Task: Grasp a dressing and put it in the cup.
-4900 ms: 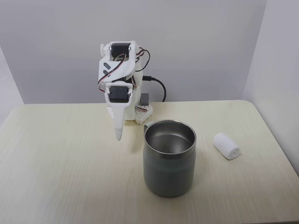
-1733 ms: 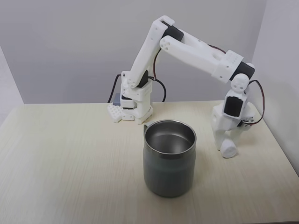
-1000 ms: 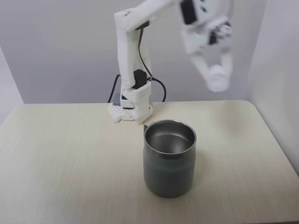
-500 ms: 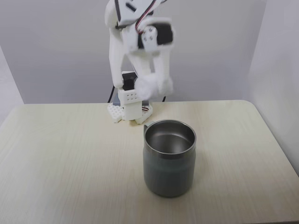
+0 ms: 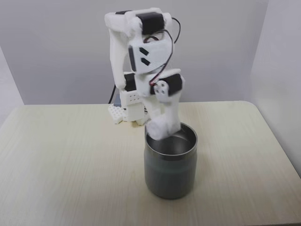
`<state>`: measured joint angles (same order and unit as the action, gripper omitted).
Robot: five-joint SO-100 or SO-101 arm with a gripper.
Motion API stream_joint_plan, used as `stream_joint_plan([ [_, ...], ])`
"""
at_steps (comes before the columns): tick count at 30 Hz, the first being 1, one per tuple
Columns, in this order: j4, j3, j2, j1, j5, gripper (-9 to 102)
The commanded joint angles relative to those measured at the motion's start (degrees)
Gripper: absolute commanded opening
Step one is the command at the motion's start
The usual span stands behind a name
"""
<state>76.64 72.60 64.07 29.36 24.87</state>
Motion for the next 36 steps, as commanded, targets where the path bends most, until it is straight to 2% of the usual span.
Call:
stream_joint_plan([
  [1, -1.49, -0.09, 0.79, 1.93, -1.41, 0],
  [7, -3.08, -1.49, 1.49, 1.76, -1.76, 2],
  [11, -4.31, -4.92, -3.08, 1.32, -0.53, 18],
  [13, -4.13, -4.92, -4.48, 0.88, -0.88, 20],
  [36, -2.72, -4.66, -4.66, 1.05, -0.44, 21],
])
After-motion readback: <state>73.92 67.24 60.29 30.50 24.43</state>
